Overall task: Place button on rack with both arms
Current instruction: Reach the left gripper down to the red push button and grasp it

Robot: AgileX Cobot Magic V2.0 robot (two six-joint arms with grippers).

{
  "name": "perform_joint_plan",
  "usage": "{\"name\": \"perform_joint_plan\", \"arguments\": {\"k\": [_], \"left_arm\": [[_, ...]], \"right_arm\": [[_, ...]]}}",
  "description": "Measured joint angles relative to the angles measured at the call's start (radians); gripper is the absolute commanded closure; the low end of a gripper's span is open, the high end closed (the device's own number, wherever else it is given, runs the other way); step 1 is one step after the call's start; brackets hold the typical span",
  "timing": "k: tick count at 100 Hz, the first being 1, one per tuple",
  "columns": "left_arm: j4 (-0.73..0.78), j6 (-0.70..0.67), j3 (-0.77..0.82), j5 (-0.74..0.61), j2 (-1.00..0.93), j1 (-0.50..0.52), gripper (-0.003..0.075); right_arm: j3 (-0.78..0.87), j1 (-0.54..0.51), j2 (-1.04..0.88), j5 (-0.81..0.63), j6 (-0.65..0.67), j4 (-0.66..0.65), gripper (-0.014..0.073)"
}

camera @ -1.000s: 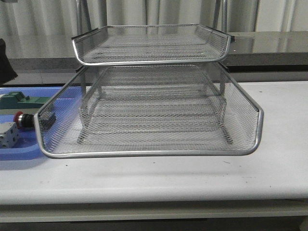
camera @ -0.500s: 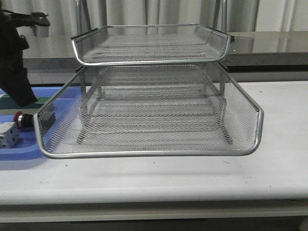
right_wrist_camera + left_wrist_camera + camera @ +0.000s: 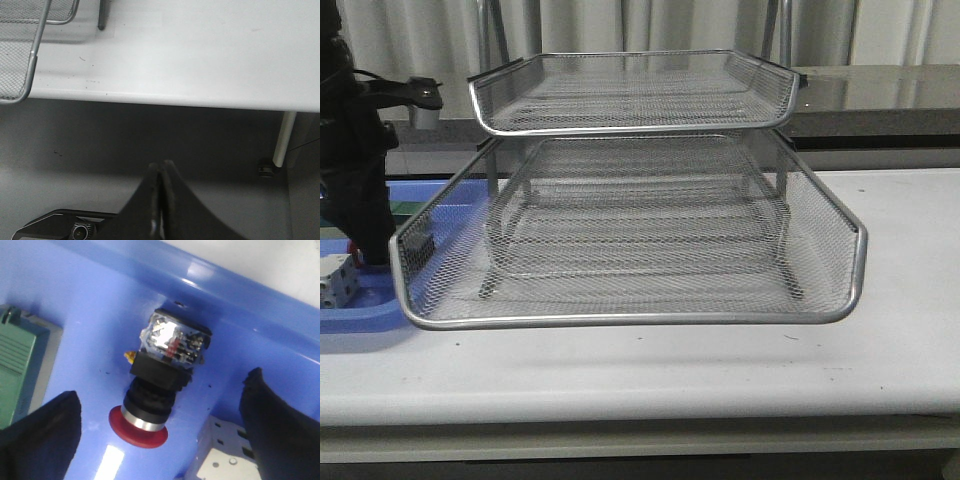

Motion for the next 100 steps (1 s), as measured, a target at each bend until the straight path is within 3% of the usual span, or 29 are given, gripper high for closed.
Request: {"name": "perform_joint_plan", "arguments": {"k": [74,86,100], "left_arm": [[0.001,0.017,-0.039,-0.034,0.096,0.0,0.0108],[-0.003,0.017,-0.039,-0.041,0.096,0.0,0.0194],[-0.009,0.017,-0.039,-0.046,0.096,0.0,0.0353]], "right_arm": [[0.0,0.0,0.0,0.0,0.0,0.0,0.0662],[0.0,0.0,0.0,0.0,0.0,0.0,0.0662],[0.0,0.0,0.0,0.0,0.0,0.0,0.0662]]}}
